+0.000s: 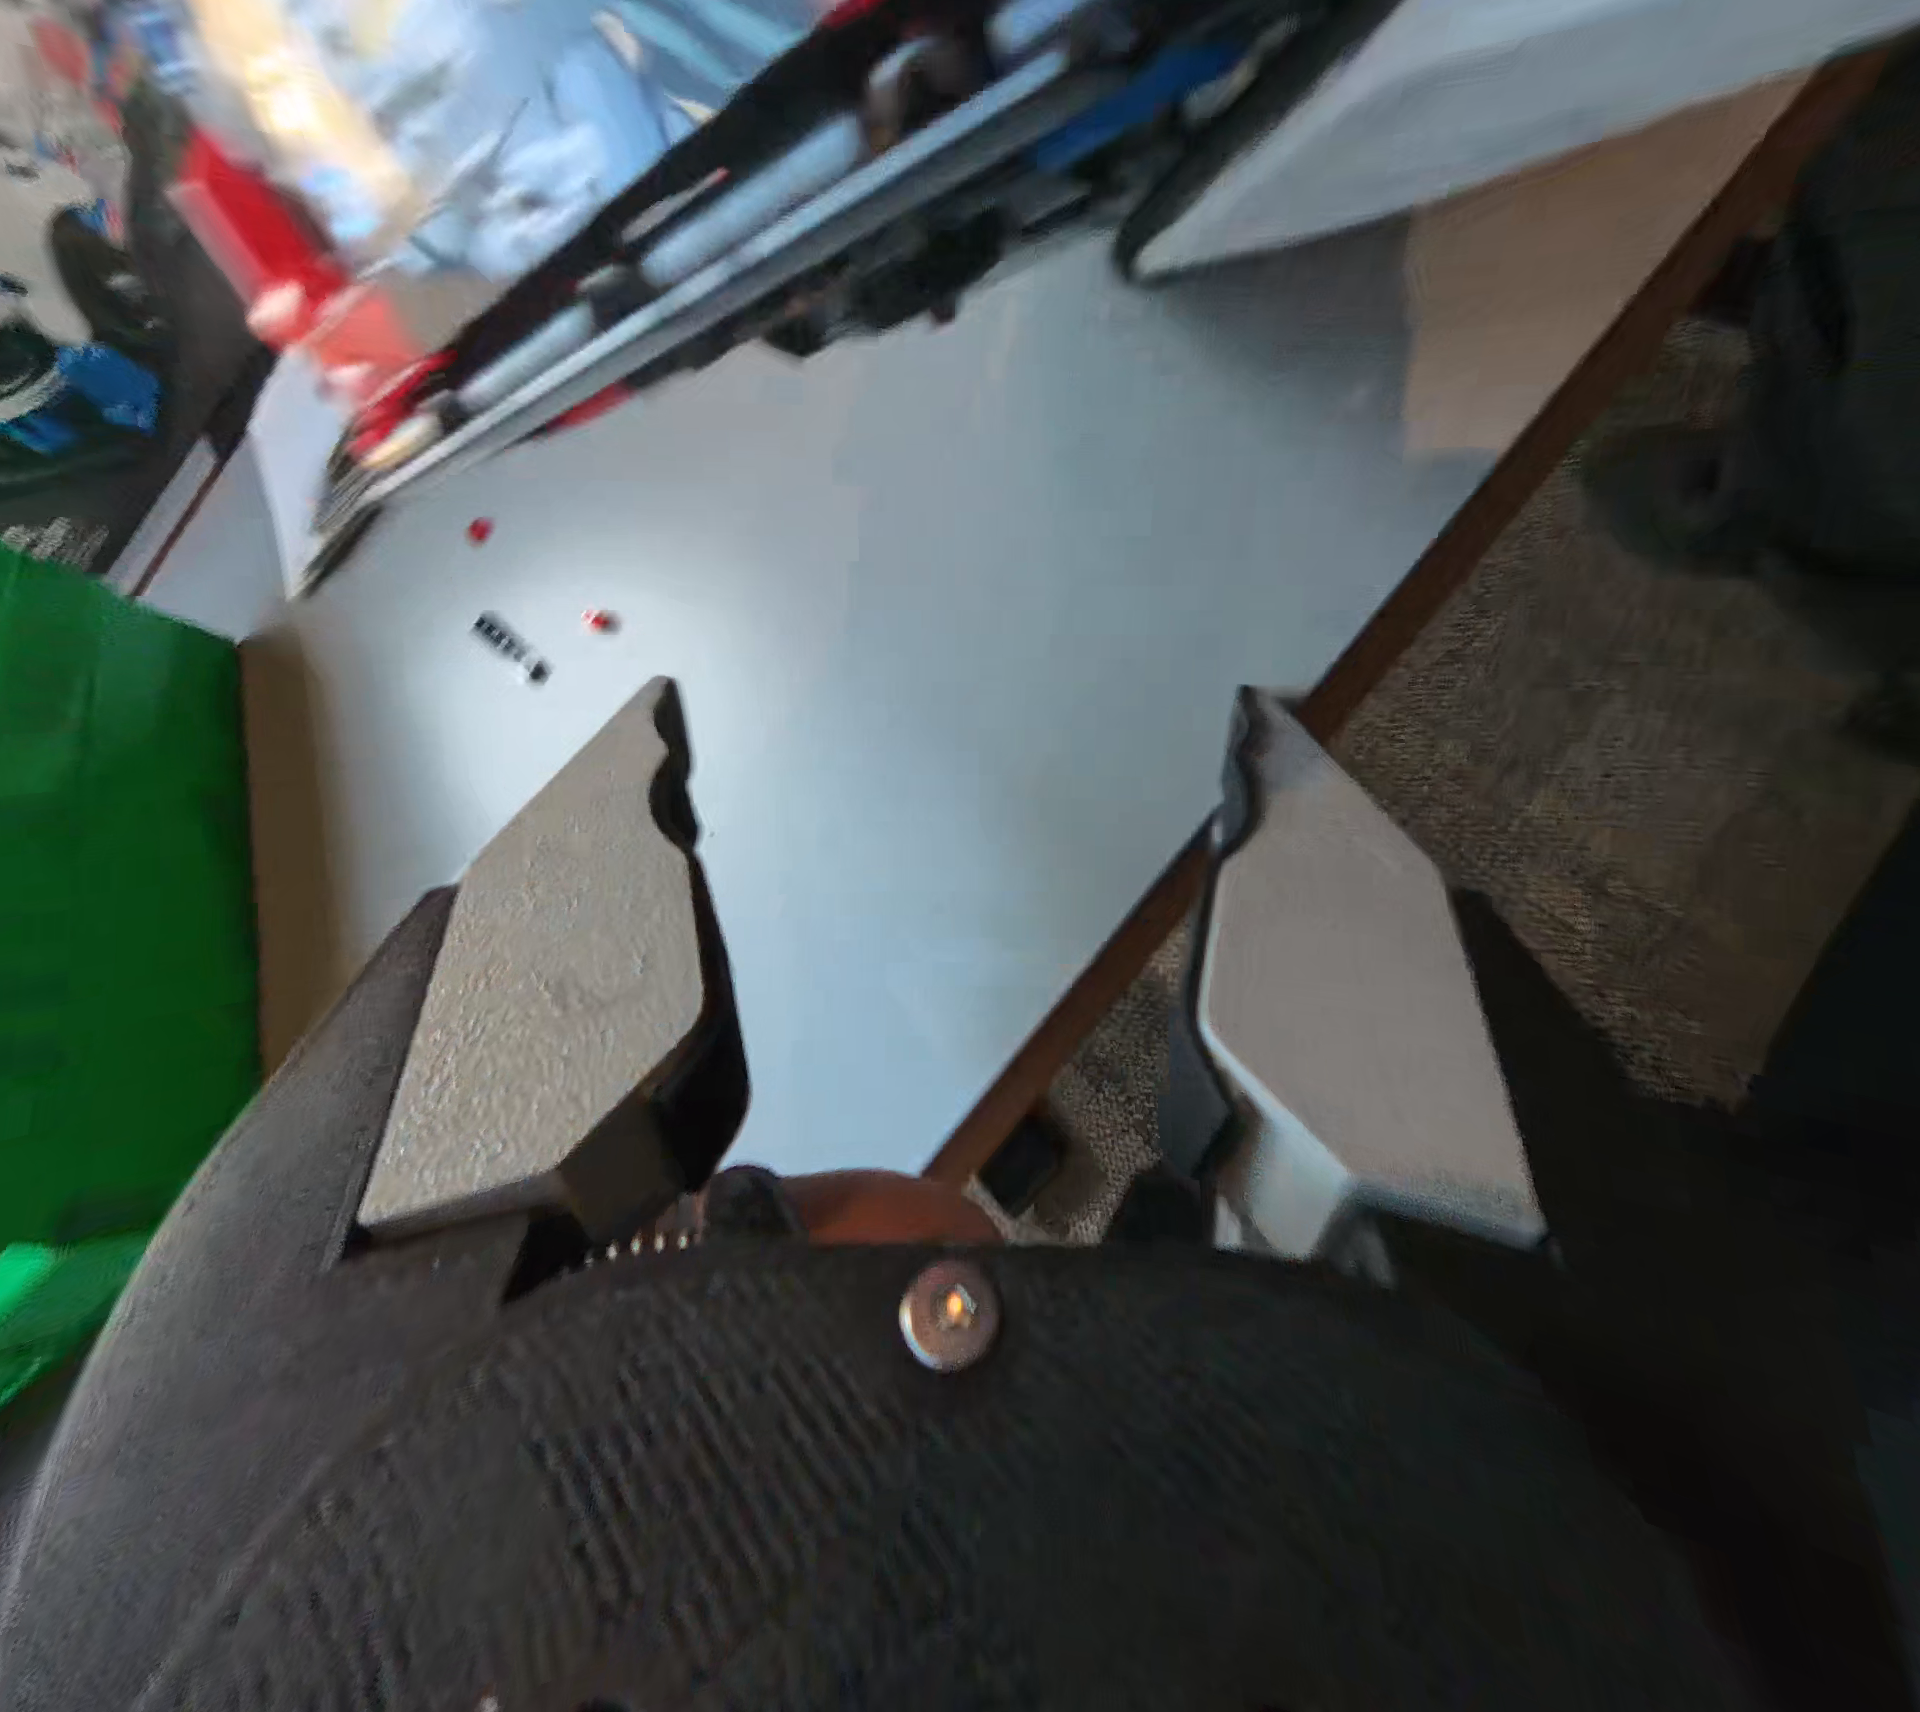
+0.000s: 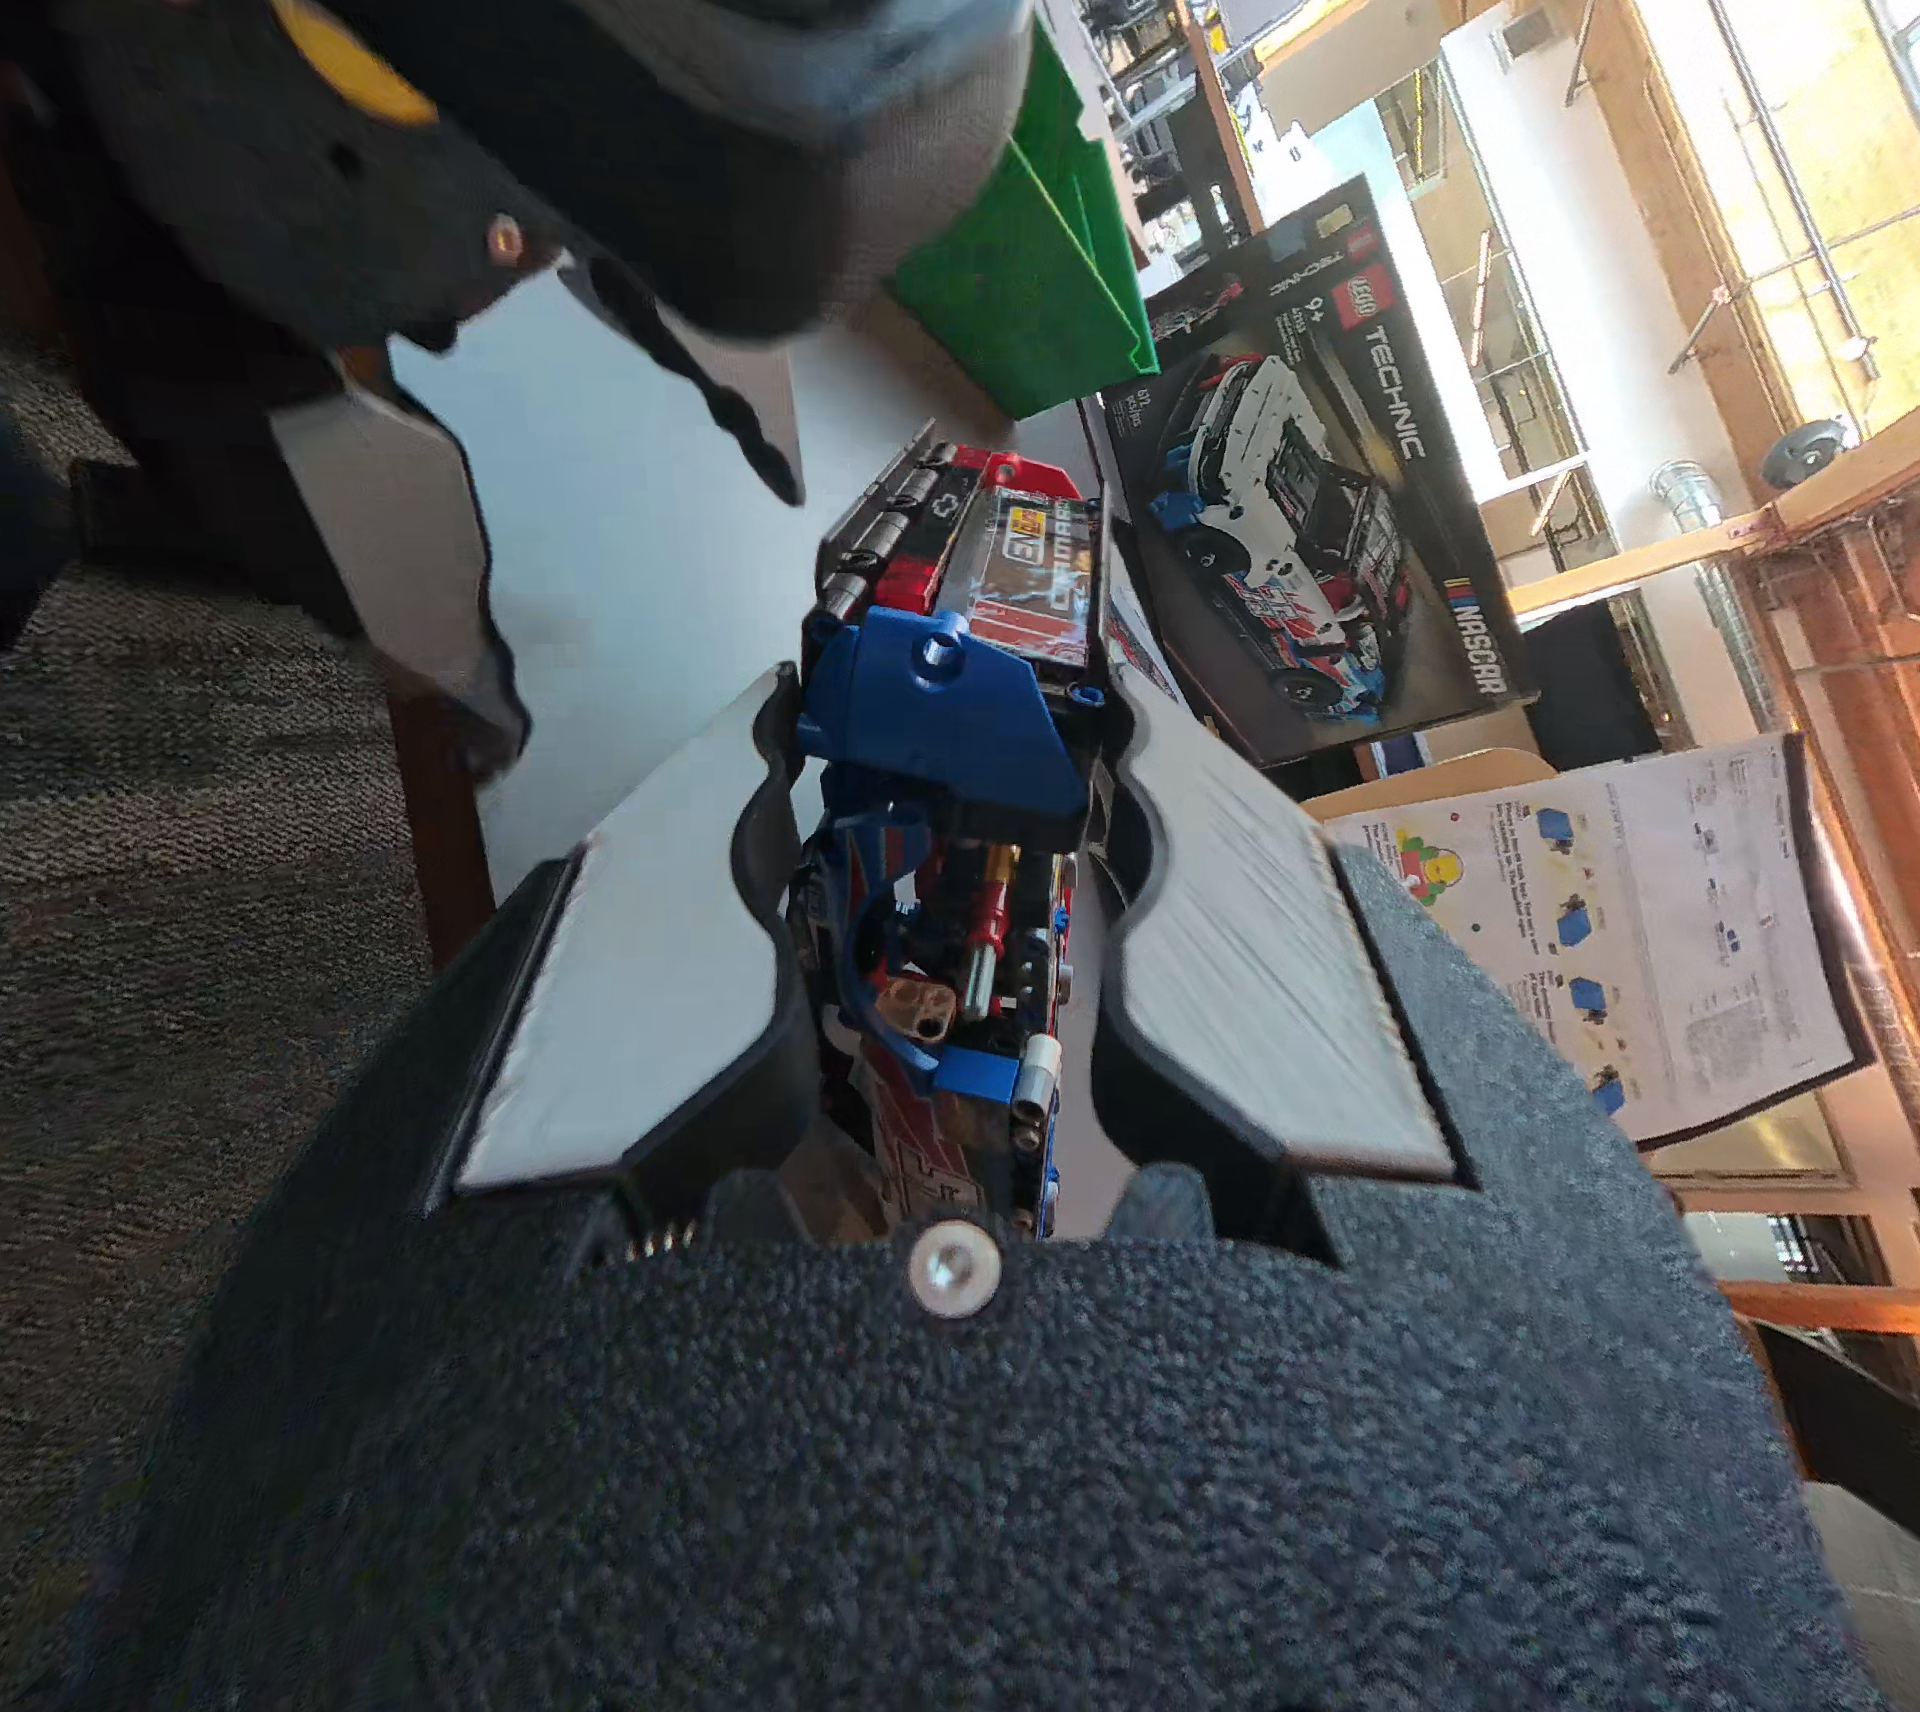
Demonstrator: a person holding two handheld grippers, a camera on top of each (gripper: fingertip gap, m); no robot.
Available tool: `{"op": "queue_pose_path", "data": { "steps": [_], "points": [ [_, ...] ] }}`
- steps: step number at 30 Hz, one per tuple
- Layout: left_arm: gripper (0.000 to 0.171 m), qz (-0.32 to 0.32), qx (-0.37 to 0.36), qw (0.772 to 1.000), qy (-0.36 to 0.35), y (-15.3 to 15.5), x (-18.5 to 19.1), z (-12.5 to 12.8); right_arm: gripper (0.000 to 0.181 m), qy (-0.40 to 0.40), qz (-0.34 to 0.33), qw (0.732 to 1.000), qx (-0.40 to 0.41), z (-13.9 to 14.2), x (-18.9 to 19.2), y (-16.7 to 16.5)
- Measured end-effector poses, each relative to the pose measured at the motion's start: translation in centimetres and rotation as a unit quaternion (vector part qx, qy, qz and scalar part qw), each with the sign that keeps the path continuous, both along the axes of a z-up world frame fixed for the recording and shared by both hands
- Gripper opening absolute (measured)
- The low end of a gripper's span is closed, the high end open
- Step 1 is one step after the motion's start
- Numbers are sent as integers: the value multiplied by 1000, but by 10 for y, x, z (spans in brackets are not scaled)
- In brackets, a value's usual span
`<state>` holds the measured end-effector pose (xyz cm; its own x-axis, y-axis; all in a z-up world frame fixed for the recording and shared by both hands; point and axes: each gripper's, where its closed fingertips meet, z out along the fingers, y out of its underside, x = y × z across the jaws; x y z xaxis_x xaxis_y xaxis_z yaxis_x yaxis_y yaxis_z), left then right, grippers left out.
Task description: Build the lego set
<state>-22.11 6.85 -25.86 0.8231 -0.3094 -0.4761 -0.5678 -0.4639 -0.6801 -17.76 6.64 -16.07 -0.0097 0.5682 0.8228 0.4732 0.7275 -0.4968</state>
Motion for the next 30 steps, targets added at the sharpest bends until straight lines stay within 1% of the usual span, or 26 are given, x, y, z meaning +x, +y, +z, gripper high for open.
{"op": "queue_pose_path", "data": {
  "steps": [1,2,3,6,8,12,14,16,18,20,22,25,27,30],
  "points": [
    [96,4,4,1000,8,-11,-8,1,56,-10,6,1000,10,-6,-1,-3],
    [100,2,8,1000,14,-22,-14,3,56,-20,11,1000,21,-12,-1,-6],
    [98,9,19,1000,19,-29,-22,7,56,-29,15,999,33,-18,-2,-10],
    [92,18,48,998,36,-41,-42,18,57,-36,22,997,61,-29,-5,-16],
    [91,14,62,997,38,-41,-47,25,57,-33,22,997,63,-30,-8,-18],
    [93,-34,82,996,30,-31,-36,41,56,-44,16,995,83,-36,-17,-19],
    [92,-64,97,991,64,-24,-30,51,57,-55,21,993,97,-43,-22,-22],
    [92,-88,102,985,106,-18,-28,55,57,-61,24,992,108,-49,-25,-23],
    [89,-106,95,983,120,-14,-26,51,57,-61,26,992,111,-52,-28,-24],
    [87,-111,87,982,122,-12,-27,46,58,-65,23,991,113,-55,-30,-22],
    [85,-108,86,983,121,-9,-29,42,64,-77,21,991,104,-63,-32,-20],
    [80,-102,83,984,120,-8,-29,32,66,-81,22,992,94,-68,-31,-18],
    [78,-89,86,985,124,-7,-31,28,67,-80,22,993,89,-69,-27,-17],
    [71,-76,91,986,118,-5,-32,24,75,-73,18,993,91,-67,-20,-17]
  ]
}}
